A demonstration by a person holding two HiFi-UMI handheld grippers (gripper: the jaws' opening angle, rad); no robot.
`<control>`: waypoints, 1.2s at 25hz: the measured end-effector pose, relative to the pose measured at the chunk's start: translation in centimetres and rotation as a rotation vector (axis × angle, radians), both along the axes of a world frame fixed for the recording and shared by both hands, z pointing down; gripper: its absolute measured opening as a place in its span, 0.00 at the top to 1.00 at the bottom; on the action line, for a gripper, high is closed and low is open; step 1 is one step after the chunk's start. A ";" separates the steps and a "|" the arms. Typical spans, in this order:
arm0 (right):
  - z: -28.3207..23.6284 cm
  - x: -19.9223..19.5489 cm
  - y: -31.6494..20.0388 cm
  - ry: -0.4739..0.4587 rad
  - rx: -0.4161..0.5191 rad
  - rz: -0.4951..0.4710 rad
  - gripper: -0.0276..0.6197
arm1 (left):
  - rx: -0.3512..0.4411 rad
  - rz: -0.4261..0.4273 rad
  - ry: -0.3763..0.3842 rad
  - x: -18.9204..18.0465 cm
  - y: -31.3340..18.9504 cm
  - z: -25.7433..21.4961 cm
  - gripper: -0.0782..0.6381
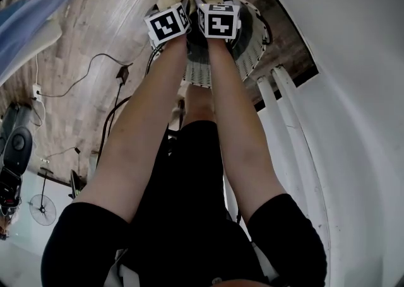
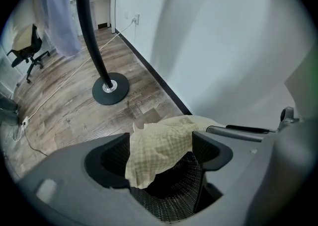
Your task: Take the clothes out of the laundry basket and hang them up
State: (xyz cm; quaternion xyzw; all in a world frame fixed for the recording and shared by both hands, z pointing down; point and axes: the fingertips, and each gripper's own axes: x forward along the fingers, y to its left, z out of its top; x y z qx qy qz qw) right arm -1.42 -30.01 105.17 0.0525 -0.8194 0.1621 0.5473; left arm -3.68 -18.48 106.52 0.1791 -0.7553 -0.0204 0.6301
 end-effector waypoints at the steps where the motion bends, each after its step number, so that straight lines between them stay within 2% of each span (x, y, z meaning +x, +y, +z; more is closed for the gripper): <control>1: 0.1 -0.1 0.0 0.004 0.008 -0.005 0.47 | -0.001 -0.003 0.004 0.1 0.1 0.2 0.33; 4: 0.1 0.0 -0.2 0.030 0.035 -0.017 0.51 | -0.006 -0.017 0.014 0.4 0.3 1.0 0.36; 8: 0.7 -0.4 0.5 0.048 0.084 -0.092 0.55 | -0.005 -0.032 0.013 0.3 0.1 1.5 0.39; 10: 1.0 -0.2 0.4 0.069 0.132 -0.126 0.62 | -0.024 -0.018 0.023 0.7 0.1 1.7 0.45; 12: 1.2 0.0 0.3 0.089 0.169 -0.155 0.67 | -0.058 0.011 0.043 1.4 0.4 1.7 0.55; 14: 1.2 0.1 0.3 0.093 0.190 -0.169 0.72 | -0.077 0.043 0.031 1.3 0.6 1.6 0.59; 17: 0.9 0.3 0.3 0.086 0.178 -0.149 0.81 | -0.075 0.088 0.011 1.2 0.7 1.3 0.65; 20: 0.6 0.6 0.2 0.078 0.138 -0.117 0.86 | -0.028 0.131 -0.020 1.0 0.1 0.8 0.70; 25: -1.2 0.5 -0.6 0.042 0.089 -0.054 0.88 | 0.015 0.177 -0.061 0.4 0.0 -1.1 0.81; 30: -5.0 0.7 -1.3 -0.016 0.082 0.013 0.88 | 0.063 0.231 -0.094 0.0 0.5 -4.3 0.82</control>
